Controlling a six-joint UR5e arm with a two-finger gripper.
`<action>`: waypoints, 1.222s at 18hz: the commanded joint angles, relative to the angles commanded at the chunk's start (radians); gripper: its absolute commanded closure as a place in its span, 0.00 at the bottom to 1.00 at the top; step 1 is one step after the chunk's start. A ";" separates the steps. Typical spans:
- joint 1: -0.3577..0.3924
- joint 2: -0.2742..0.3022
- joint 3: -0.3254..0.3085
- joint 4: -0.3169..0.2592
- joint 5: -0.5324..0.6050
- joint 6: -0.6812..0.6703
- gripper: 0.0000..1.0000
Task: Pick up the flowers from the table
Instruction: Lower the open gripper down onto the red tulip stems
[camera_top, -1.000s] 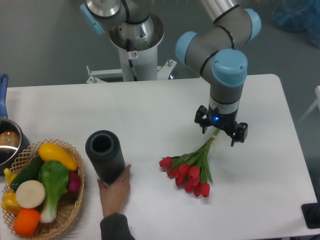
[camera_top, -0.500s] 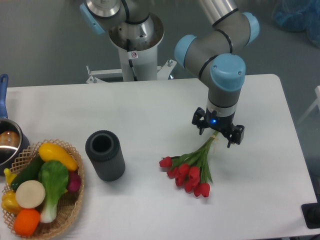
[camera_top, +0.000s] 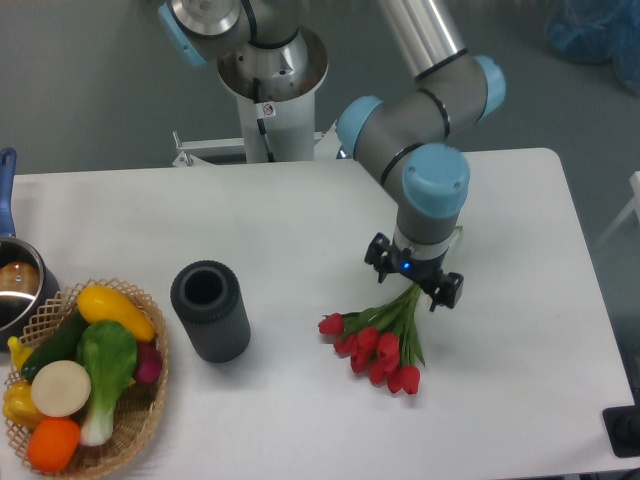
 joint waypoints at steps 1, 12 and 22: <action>0.000 -0.006 0.002 0.002 -0.002 0.000 0.00; -0.003 -0.057 -0.002 0.057 -0.003 0.008 0.27; 0.011 -0.023 0.024 0.055 0.002 -0.041 1.00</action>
